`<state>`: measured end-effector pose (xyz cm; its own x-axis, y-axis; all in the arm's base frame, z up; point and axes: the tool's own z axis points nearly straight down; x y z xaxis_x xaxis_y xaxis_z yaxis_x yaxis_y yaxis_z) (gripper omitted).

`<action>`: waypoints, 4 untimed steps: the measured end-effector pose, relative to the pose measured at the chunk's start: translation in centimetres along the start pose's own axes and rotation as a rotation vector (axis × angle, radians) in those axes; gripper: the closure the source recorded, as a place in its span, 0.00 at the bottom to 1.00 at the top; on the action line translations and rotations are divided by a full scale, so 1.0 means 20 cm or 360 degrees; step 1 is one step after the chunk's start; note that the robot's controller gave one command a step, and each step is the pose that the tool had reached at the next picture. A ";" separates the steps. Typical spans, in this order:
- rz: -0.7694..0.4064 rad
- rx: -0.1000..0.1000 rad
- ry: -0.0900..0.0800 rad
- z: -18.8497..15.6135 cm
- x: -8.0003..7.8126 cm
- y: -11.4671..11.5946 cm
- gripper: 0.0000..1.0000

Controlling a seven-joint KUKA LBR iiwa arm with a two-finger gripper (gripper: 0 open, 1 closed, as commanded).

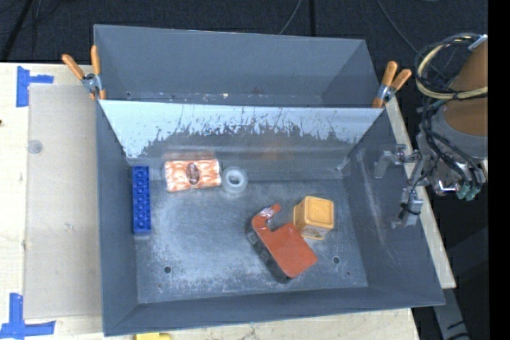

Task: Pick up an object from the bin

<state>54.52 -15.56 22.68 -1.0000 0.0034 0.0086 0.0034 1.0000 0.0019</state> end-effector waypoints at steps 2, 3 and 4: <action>0.0179 0.0001 -0.0011 0.22 -0.15 0.15 0.00; 0.0167 -0.0001 -0.0008 0.34 -0.17 0.27 0.00; 0.0311 -0.0001 -0.0014 0.44 -0.21 0.27 0.00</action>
Offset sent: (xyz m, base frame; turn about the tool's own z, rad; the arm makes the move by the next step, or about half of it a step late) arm 0.0503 0.0557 -0.0858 0.1970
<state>58.69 -10.24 13.87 -0.9803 0.1975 0.0003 0.1975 0.9803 0.0014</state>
